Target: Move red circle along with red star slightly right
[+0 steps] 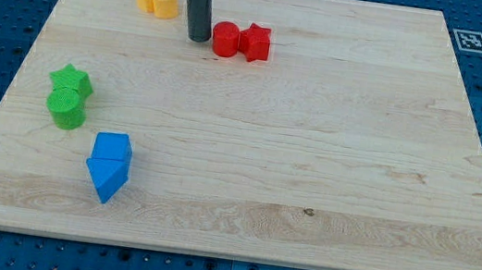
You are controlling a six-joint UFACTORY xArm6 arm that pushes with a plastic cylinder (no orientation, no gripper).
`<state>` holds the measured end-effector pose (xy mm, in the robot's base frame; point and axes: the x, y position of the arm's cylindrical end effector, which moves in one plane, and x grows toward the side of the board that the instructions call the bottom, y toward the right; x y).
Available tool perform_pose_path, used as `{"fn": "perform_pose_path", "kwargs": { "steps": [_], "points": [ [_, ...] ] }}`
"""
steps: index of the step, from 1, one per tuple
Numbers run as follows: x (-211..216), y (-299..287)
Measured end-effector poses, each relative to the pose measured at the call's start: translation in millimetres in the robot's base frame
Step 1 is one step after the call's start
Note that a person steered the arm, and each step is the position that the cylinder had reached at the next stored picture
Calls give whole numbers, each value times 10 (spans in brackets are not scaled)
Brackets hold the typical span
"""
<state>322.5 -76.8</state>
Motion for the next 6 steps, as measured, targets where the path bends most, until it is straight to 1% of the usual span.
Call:
{"fn": "perform_pose_path", "kwargs": {
  "steps": [2,4,5,6],
  "points": [
    [43,370],
    [43,435],
    [42,646],
    [15,689]
  ]
}}
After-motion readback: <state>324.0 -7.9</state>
